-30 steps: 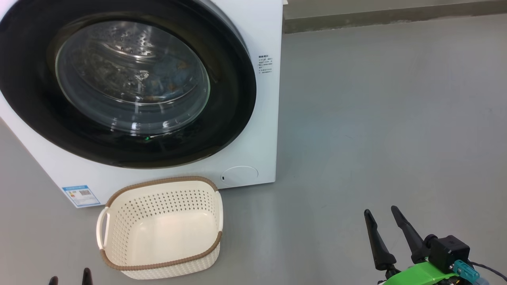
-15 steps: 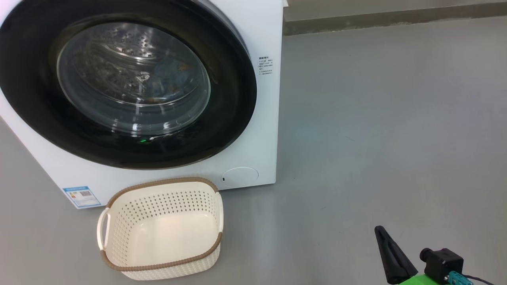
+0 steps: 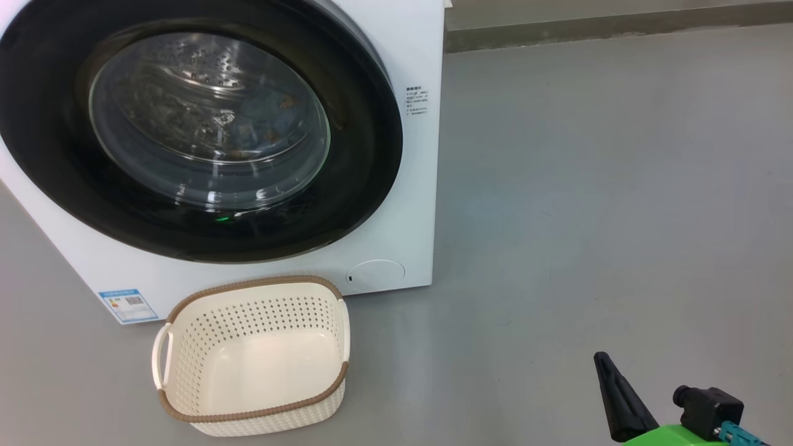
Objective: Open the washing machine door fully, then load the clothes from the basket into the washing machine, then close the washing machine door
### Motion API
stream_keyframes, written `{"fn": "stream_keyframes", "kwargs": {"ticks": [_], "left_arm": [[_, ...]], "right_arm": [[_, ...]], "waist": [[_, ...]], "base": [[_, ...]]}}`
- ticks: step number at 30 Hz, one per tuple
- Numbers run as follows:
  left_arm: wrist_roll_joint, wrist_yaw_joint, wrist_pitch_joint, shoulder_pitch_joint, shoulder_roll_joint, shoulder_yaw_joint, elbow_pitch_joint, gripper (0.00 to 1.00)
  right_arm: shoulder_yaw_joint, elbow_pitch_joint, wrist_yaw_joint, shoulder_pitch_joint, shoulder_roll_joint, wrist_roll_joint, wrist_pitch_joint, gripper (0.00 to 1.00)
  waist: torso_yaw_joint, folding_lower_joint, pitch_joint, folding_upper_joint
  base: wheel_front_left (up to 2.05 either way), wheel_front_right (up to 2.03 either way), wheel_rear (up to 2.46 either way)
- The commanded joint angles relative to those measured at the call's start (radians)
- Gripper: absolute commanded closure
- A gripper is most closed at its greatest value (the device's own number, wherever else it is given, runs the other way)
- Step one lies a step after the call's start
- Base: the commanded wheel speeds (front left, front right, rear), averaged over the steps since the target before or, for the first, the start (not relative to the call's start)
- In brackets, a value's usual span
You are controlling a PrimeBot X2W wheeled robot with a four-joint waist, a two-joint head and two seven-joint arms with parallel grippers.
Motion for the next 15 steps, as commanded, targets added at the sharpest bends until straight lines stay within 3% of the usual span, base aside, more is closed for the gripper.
{"fn": "stream_keyframes", "kwargs": {"ticks": [1, 15], "left_arm": [[-0.038, 0.000, 0.008, -0.044, 0.017, 0.007, -0.018, 1.00], [-0.178, -0.001, 0.046, -0.081, 0.019, 0.002, -0.005, 1.00]], "right_arm": [[-0.008, -0.027, -0.001, -0.029, -0.004, 0.042, 0.006, 1.00], [-0.020, -0.029, -0.001, -0.039, -0.005, 0.184, 0.042, 1.00]], "waist": [[0.000, -0.0001, 0.001, -0.0001], [0.002, -0.0001, 0.005, -0.0001]], "base": [[0.00, 0.00, 0.00], [0.00, 0.00, 0.00]]}}
